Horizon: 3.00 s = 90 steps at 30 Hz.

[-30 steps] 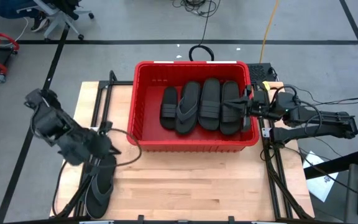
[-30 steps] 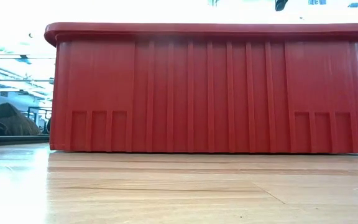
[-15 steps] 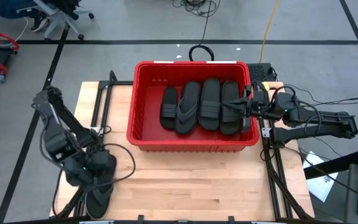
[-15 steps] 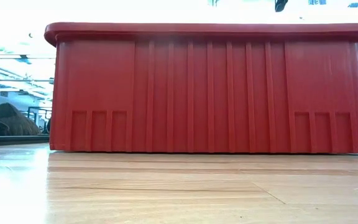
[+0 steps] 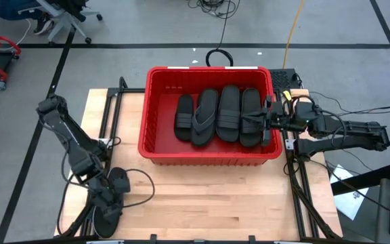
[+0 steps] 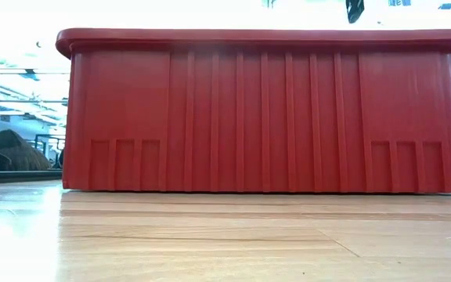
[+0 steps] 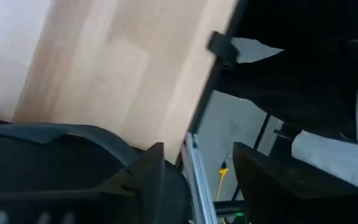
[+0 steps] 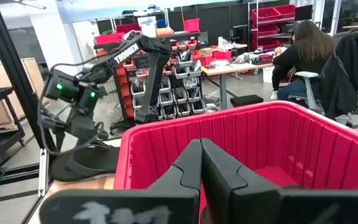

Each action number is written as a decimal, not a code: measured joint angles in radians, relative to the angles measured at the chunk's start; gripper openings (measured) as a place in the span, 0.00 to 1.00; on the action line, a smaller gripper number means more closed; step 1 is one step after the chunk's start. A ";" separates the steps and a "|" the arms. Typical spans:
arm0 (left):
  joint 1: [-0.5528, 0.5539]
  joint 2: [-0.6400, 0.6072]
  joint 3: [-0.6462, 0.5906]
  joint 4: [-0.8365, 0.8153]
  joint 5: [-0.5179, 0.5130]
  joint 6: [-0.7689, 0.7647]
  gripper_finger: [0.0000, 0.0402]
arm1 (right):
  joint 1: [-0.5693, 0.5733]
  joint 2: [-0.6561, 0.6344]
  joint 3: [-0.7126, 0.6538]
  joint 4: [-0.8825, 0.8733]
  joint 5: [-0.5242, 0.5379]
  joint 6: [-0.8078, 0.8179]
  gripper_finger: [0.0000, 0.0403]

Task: Pick and place slides into bin
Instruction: Put the black slipper into the red bin

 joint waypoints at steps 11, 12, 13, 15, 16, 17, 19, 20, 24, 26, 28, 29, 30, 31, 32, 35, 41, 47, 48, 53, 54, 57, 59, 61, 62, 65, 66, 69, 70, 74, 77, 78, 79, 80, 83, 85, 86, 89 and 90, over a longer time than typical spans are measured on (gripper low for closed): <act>0.038 0.000 -0.138 0.039 0.042 -0.068 0.59 | 0.000 0.000 0.000 -0.006 0.000 0.000 0.00; 0.038 0.000 -0.144 0.036 0.052 -0.086 0.59 | 0.000 0.000 0.000 -0.006 0.000 0.000 0.00; 0.038 0.000 -0.150 0.034 0.060 -0.106 0.59 | 0.000 0.000 0.000 -0.006 0.000 0.000 0.00; 0.037 0.000 -0.162 0.026 0.083 -0.164 0.60 | 0.000 0.000 0.000 -0.007 0.000 0.000 0.00; 0.037 0.000 -0.168 0.014 0.110 -0.193 0.60 | 0.000 0.000 0.000 -0.007 0.000 0.001 0.00; 0.038 0.000 -0.174 0.004 0.146 -0.218 0.60 | 0.000 0.000 0.000 -0.009 0.000 0.001 0.00; 0.037 0.000 -0.186 0.011 0.204 -0.259 0.60 | 0.000 0.000 0.000 -0.018 -0.001 0.001 0.00; 0.036 0.000 -0.191 0.026 0.211 -0.272 0.60 | 0.000 0.000 0.000 -0.023 -0.001 0.001 0.00; 0.038 0.000 -0.205 0.143 0.203 -0.288 0.60 | 0.000 0.000 0.000 -0.030 -0.001 0.001 0.00; 0.040 0.000 -0.205 0.187 0.162 -0.289 0.60 | 0.000 0.000 0.000 -0.030 -0.001 0.001 0.00; 0.041 0.000 -0.205 0.210 0.118 -0.289 0.60 | 0.000 0.000 0.000 -0.030 -0.001 0.001 0.00; 0.041 0.000 -0.205 0.208 0.106 -0.289 0.60 | 0.000 0.000 0.000 -0.030 -0.001 0.001 0.00; 0.042 0.002 -0.205 0.205 0.098 -0.290 0.60 | 0.000 0.000 0.000 -0.030 -0.001 0.001 0.00; 0.042 0.007 -0.205 0.205 0.091 -0.293 0.60 | 0.000 0.000 0.000 -0.030 -0.001 0.001 0.00; 0.042 0.011 -0.205 0.203 0.086 -0.295 0.60 | 0.000 0.000 0.000 -0.030 -0.001 0.001 0.00; 0.042 0.031 -0.205 0.182 0.094 -0.296 0.60 | 0.000 0.000 0.000 -0.029 -0.001 0.001 0.00; 0.042 0.099 -0.205 0.200 0.100 -0.250 0.60 | 0.001 0.000 0.000 -0.032 -0.001 0.001 0.00; 0.042 0.198 -0.206 0.296 0.102 -0.150 0.53 | 0.001 0.000 0.000 -0.032 -0.028 0.002 0.00; 0.042 0.212 -0.206 0.314 0.103 -0.134 0.48 | 0.001 0.000 0.000 -0.032 -0.029 0.001 0.00; 0.042 0.236 -0.206 0.404 0.103 -0.046 0.10 | 0.001 0.000 0.000 -0.030 -0.030 0.001 0.00; 0.045 0.235 -0.206 0.409 0.103 -0.036 0.05 | 0.001 0.000 0.000 -0.029 -0.030 0.002 0.00; 0.047 0.225 -0.206 0.424 0.110 -0.009 0.04 | 0.001 0.000 0.000 -0.028 -0.029 0.001 0.00; 0.049 0.214 -0.202 0.455 0.117 0.028 0.03 | 0.001 0.000 0.000 -0.028 -0.029 0.001 0.00; 0.049 0.193 -0.195 0.484 0.107 0.055 0.01 | 0.000 0.000 0.000 -0.027 -0.029 0.001 0.00; 0.049 0.181 -0.186 0.504 0.090 0.075 0.01 | 0.001 0.000 0.000 -0.027 -0.028 0.001 0.00; 0.041 0.137 -0.140 0.593 0.006 0.236 0.01 | 0.000 0.000 0.000 -0.027 -0.028 0.001 0.00; 0.041 0.118 -0.117 0.621 -0.011 0.302 0.01 | 0.000 0.000 0.000 -0.027 -0.028 0.001 0.00; 0.064 0.064 -0.036 0.597 -0.037 0.447 0.01 | 0.000 0.000 0.000 -0.027 -0.028 0.001 0.00; 0.079 0.045 -0.003 0.545 -0.042 0.475 0.01 | 0.000 0.000 0.000 -0.027 -0.028 0.001 0.00; 0.162 -0.015 0.175 0.205 -0.018 0.568 0.01 | 0.000 0.000 0.000 -0.027 -0.028 0.001 0.00; 0.268 -0.035 0.319 -0.044 0.007 0.712 0.01 | 0.000 0.000 0.000 -0.025 -0.028 0.001 0.00; 0.312 -0.036 0.366 -0.108 0.006 0.777 0.01 | 0.000 0.000 0.000 -0.025 -0.028 0.001 0.00; 0.361 -0.035 0.413 -0.163 0.006 0.841 0.00 | 0.000 0.000 0.000 -0.024 -0.028 0.001 0.00; 0.411 -0.034 0.457 -0.205 0.008 0.900 0.01 | 0.000 0.000 0.000 -0.023 -0.028 0.001 0.00; 0.573 -0.021 0.583 -0.234 0.052 1.067 0.01 | 0.000 0.000 0.000 -0.019 -0.028 0.001 0.00; 0.671 -0.006 0.654 -0.223 0.067 1.179 0.00 | 0.000 0.000 0.000 -0.019 -0.027 0.008 0.00; 0.717 0.000 0.682 -0.228 0.060 1.226 0.01 | 0.000 0.000 0.000 -0.019 -0.027 0.016 0.00; 0.868 0.021 0.727 -0.252 0.031 1.318 0.01 | 0.000 0.000 0.000 -0.019 -0.027 0.027 0.00; 0.927 0.035 0.731 -0.254 0.029 1.335 0.01 | 0.000 0.000 0.000 -0.019 -0.027 0.027 0.00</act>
